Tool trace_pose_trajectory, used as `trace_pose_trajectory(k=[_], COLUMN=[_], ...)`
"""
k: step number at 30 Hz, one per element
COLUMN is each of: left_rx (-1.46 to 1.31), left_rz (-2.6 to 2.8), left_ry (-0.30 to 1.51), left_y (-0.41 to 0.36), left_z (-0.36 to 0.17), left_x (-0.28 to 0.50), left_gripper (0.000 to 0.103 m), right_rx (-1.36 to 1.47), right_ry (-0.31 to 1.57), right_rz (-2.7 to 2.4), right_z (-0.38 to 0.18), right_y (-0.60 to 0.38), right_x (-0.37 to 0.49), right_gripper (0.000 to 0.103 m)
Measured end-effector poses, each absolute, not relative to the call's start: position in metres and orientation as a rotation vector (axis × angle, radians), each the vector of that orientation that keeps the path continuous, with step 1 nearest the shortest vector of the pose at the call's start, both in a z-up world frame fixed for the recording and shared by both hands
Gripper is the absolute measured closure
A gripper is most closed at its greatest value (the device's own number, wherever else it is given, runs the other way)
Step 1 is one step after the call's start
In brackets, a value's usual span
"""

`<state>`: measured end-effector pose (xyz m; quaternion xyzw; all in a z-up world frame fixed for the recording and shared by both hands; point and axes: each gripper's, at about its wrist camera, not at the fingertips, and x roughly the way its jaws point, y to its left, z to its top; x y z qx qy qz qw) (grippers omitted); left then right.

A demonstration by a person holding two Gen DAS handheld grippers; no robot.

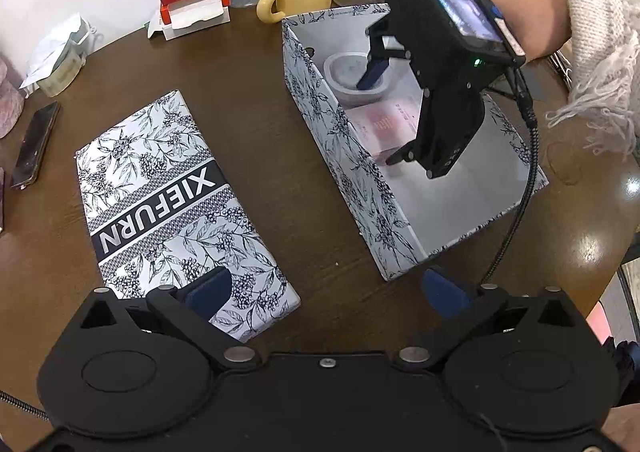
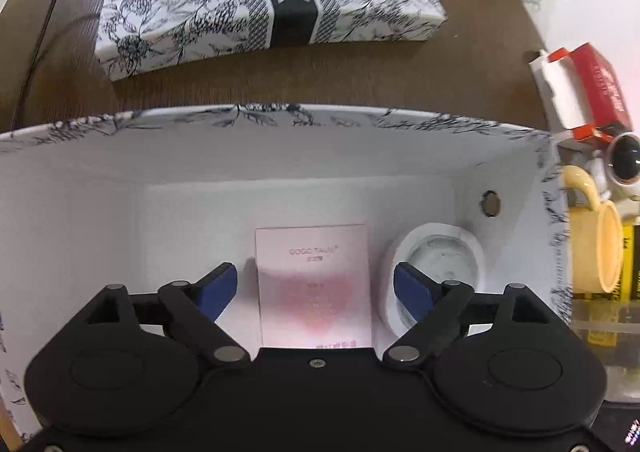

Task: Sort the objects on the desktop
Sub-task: 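Lower the pink box into the floral box and open the right gripper, then withdraw the right gripper up and away from the floral box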

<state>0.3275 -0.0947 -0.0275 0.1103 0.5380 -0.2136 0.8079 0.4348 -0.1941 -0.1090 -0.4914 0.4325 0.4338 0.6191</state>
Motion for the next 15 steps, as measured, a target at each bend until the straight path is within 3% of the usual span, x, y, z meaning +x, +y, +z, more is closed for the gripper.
trace_pose_trajectory(k=[3,7,15], left_rx=[0.237,0.238,0.245], left_rz=[-0.46,-0.464,-0.471], left_ry=[1.146,1.135,1.111], left_y=[-0.096,-0.097,-0.1], left_z=[-0.025,-0.02,-0.009], left_x=[0.322,0.312,0.288], left_gripper=[0.0,0.0,0.0], right_rx=[-1.1,-1.051,-0.998], right_ry=[0.978,0.93,0.779], right_rz=[0.982,0.949,0.819], right_z=[-0.098,-0.081,-0.043], right_y=[-0.198,-0.2,-0.202], right_x=[0.43,0.422,0.4], right_gripper=[0.014,0.002,0.0])
